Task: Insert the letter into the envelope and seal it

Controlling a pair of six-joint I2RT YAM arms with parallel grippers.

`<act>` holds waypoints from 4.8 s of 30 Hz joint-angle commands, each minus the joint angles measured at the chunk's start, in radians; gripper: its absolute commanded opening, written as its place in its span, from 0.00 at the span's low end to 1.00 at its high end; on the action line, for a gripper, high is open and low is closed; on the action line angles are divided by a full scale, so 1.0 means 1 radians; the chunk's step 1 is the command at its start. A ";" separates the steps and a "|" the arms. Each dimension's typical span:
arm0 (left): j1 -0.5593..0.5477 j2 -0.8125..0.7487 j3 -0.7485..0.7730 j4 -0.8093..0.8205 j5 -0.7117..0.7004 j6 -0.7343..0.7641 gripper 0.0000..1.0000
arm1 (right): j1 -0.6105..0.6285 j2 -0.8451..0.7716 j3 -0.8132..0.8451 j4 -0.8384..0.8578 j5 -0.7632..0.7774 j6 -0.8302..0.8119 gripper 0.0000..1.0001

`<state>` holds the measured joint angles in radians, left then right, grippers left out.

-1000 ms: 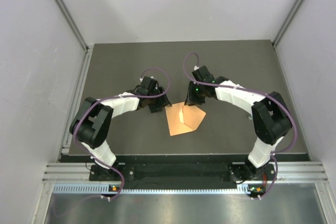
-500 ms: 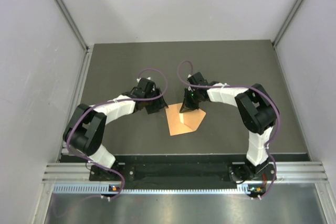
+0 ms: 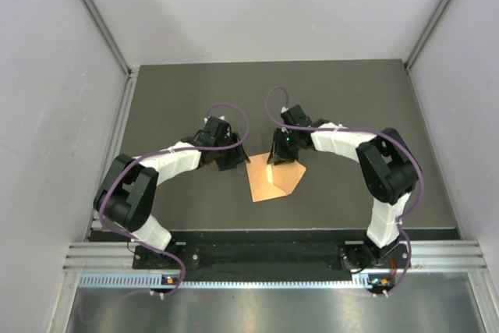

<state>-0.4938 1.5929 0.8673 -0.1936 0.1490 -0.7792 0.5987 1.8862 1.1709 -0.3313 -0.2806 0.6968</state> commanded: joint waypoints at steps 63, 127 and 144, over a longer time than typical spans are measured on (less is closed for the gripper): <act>-0.045 0.098 -0.016 0.086 0.093 -0.022 0.39 | 0.070 -0.453 -0.393 0.287 0.021 0.043 0.62; -0.005 0.004 -0.013 -0.087 -0.141 -0.022 0.35 | 0.046 0.074 -0.261 0.578 -0.164 0.145 0.32; 0.038 -0.407 0.133 -0.243 -0.350 0.069 0.98 | 0.046 -0.283 0.019 0.336 -0.200 -0.138 0.63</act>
<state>-0.4545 1.2980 0.9279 -0.3977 -0.0616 -0.7380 0.6411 1.8034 1.0744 0.1402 -0.5766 0.7174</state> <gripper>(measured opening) 0.881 0.555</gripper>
